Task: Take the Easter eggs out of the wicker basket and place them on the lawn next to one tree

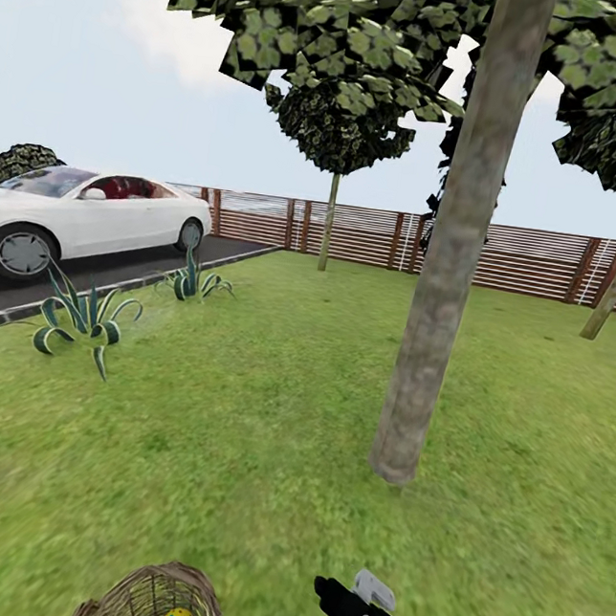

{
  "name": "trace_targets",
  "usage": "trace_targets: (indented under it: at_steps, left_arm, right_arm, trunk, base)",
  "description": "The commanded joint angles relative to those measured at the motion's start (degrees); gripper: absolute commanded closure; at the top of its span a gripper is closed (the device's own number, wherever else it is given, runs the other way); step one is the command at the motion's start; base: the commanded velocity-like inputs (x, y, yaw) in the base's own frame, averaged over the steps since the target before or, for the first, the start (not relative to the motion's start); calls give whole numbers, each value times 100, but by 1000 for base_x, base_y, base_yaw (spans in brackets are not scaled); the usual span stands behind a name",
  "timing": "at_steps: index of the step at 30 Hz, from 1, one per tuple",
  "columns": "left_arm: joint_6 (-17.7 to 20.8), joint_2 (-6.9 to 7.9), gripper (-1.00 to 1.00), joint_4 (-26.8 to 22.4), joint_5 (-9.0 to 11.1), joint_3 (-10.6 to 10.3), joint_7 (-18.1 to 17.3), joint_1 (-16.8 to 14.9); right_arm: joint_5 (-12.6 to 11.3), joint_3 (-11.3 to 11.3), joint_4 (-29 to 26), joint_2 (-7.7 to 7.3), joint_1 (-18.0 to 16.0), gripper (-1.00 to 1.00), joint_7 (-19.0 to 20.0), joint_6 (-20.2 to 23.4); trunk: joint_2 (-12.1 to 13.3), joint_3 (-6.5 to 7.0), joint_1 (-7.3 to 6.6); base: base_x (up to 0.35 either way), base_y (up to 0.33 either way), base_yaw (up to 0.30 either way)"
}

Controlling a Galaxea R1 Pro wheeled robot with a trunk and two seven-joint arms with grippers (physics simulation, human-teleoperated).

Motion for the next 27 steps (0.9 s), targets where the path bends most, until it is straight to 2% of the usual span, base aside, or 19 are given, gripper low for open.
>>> trace_targets:
  at_steps: [1,5,8,14,17,20,23,24,27]
  left_arm:
    - [68,2,-100,-83,26,-2,2,-7]
    - [684,17,-100,-819,21,-15,17,-14]
    - [1267,13,-100,-1560,6,-24,27,-18]
    - [1614,-30,-100,-1965,-12,-115,32,-101]
    - [1873,-52,-100,-2073,-6,-204,14,-240]
    - [2270,-74,-100,-2184,0,-251,5,-512]
    - [2644,-189,-100,-2232,-4,-447,1,-775]
    - [2805,-322,-100,-2245,-10,-621,11,-859]
    - [3034,-552,-100,-2246,-18,-858,23,-1026]
  right_arm:
    - [-37,35,-10,-3,-6,-100,-48,10]
    - [-37,36,-14,1,-6,-100,-48,7]
    - [-37,33,-8,-5,-6,-100,-48,6]
    - [-37,29,-6,-8,-6,-100,-48,5]
    - [-37,28,-6,-13,-6,-100,-52,5]
    - [-37,28,-6,-15,-6,-100,-52,5]
    - [-37,33,13,-16,-6,-100,-50,5]
    - [-37,33,19,-19,-6,-100,-49,5]
    - [-32,35,33,-22,-6,-100,-56,5]
  trunk:
    - [31,8,-20]
    - [192,81,-108]
    - [312,136,-174]
    - [553,244,-305]
    - [673,297,-371]
    - [793,351,-437]
    - [914,405,-503]
    - [915,406,-504]
    - [915,406,-504]
  base:
    - [0,0,-111]
    - [0,0,-53]
    - [0,0,-18]
    - [0,0,-6]
    - [0,0,-1]
    - [0,0,0]
    - [0,0,0]
    - [0,0,0]
    - [0,0,0]
